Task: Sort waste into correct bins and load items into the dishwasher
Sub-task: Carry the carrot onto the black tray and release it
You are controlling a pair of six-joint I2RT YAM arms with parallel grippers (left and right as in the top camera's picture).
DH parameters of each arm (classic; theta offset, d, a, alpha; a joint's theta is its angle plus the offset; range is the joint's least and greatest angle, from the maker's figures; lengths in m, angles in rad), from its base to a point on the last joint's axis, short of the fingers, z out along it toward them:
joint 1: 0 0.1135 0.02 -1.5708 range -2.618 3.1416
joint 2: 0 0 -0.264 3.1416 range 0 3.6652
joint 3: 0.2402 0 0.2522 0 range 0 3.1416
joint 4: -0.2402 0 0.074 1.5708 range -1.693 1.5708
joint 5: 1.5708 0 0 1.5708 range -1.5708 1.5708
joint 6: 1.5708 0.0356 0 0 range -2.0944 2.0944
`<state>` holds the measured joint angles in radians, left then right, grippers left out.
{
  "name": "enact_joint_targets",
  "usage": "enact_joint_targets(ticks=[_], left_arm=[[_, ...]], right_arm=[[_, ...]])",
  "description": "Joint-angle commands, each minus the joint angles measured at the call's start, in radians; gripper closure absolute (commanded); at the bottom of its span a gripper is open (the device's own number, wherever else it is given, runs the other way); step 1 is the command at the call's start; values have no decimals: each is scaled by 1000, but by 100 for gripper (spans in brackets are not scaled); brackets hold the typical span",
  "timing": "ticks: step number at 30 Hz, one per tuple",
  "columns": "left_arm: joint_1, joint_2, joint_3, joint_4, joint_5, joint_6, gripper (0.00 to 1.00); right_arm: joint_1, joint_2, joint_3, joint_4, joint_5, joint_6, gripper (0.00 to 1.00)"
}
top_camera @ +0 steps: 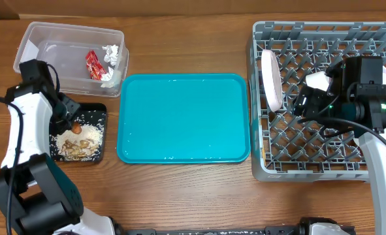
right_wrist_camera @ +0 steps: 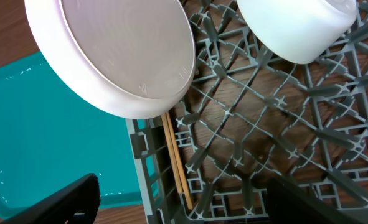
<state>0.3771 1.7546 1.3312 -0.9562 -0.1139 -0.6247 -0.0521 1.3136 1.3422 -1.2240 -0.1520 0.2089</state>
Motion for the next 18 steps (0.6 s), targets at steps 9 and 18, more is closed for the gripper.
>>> enact_joint_targets(ticks=[9,18], left_arm=[[50,163,-23,40,-73,21,92],[50,169,-21,34,-68,62,55]], right_arm=[[-5,-25,0,-6,27,-5,13],[-5,-25,0,-12,27,-5,12]])
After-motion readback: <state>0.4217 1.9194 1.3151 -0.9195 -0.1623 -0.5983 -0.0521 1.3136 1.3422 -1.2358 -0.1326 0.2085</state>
